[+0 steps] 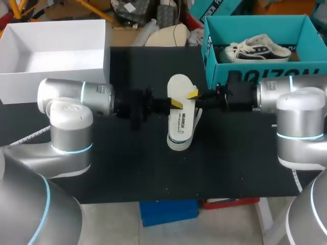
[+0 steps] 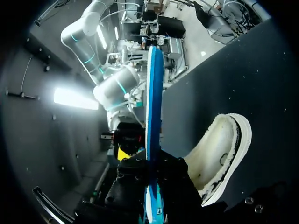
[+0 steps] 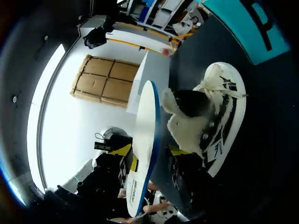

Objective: Take the shoe out of the shoebox, open the shoe tongue, remove and reinsert the insole, then place the shoe into the shoebox

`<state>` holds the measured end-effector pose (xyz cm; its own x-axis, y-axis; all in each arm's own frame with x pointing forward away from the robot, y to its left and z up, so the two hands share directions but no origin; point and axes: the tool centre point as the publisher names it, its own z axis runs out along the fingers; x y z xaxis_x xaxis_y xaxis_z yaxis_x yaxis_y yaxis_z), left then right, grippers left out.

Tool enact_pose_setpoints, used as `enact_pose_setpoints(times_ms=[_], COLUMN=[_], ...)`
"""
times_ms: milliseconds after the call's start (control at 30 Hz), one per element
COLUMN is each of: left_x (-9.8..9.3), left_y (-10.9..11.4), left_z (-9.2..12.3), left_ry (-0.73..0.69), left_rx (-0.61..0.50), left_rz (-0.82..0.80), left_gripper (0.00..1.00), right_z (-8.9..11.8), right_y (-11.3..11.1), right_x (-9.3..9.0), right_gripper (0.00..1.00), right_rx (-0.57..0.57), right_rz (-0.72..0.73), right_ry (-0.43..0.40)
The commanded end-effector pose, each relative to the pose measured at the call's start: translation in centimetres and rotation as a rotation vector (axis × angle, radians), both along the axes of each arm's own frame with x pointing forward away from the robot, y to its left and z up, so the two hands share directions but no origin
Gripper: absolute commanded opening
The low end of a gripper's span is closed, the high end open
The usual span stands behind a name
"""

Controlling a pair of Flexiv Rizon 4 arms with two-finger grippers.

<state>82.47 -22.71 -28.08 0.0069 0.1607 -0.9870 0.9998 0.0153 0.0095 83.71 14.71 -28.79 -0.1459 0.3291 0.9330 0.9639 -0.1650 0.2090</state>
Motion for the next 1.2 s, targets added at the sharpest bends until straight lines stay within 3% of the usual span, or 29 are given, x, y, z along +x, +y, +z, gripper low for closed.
enact_pose_setpoints(times_ms=[33,200,267,300,867,900,1033,1200], left_x=[-1.9,-3.8,-4.7,-5.1,-5.1,-5.4,-6.8,-7.6], left_y=[2.6,4.3,4.8,5.0,5.0,5.0,4.9,4.7], left_z=[1.1,0.4,0.0,-0.2,-0.2,-0.4,0.0,0.0], left_ry=[0.061,0.138,0.111,0.065,0.065,0.112,0.273,0.377], left_rx=[0.185,0.316,0.401,0.464,0.464,0.431,0.309,0.272], left_rz=[0.013,0.000,-0.016,-0.002,-0.002,-0.044,-0.169,-0.260], left_gripper=[0.00,0.00,0.00,0.00,0.00,0.00,0.00,0.00], right_z=[1.3,1.8,2.3,2.3,2.3,2.3,1.8,1.4], right_y=[-2.1,-3.9,-4.4,-4.4,-4.4,-4.4,-5.7,-7.1], right_x=[-2.7,-4.6,-5.3,-5.3,-5.3,-5.3,-6.7,-8.7], right_gripper=[1.00,1.00,1.00,1.00,1.00,1.00,1.00,1.00], right_rx=[-0.129,-0.273,-0.332,-0.332,-0.332,-0.332,-0.508,-0.628], right_rz=[-0.061,-0.096,-0.126,-0.126,-0.126,-0.126,-0.093,-0.073], right_ry=[-0.029,-0.152,-0.233,-0.233,-0.233,-0.233,-0.328,-0.390])
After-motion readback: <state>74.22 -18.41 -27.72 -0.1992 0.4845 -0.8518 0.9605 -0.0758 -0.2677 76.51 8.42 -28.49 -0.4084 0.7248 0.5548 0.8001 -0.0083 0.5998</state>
